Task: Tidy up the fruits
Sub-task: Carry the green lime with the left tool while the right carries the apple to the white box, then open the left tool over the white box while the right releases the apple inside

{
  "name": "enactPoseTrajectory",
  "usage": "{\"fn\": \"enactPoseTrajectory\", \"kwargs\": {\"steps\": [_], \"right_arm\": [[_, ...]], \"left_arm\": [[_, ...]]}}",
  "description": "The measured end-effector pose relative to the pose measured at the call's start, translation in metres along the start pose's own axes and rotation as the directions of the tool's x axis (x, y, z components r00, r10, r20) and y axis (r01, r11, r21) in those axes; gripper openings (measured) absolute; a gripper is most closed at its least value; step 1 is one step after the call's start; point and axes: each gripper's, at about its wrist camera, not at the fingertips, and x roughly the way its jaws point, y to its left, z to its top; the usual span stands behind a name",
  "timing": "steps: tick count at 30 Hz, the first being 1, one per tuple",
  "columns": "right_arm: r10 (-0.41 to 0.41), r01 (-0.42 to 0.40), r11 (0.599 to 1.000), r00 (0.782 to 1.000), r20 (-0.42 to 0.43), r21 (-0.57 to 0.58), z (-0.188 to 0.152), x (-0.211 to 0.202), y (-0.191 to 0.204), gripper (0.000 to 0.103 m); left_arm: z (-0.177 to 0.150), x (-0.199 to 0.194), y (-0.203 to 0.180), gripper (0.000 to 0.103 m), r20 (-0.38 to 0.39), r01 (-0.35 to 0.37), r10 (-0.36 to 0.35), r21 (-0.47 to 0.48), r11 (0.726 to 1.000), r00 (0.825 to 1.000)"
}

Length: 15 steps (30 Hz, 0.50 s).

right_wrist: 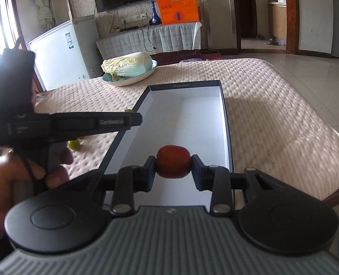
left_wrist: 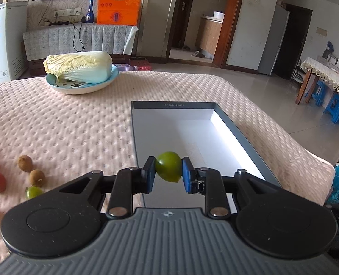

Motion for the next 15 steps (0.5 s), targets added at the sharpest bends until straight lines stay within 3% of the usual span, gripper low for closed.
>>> {"fn": "enactPoseTrajectory", "kwargs": {"steps": [13, 15], "right_arm": [[-0.004, 0.002, 1.0, 0.999, -0.048, -0.024, -0.004, 0.011, -0.001, 0.036], [-0.003, 0.001, 1.0, 0.999, -0.052, -0.027, -0.004, 0.012, 0.0, 0.036]], "left_arm": [[0.004, 0.029, -0.007, 0.031, -0.068, -0.008, 0.008, 0.001, 1.0, 0.998], [0.003, 0.028, -0.007, 0.039, -0.065, -0.008, 0.009, 0.007, 1.0, 0.998]]}}
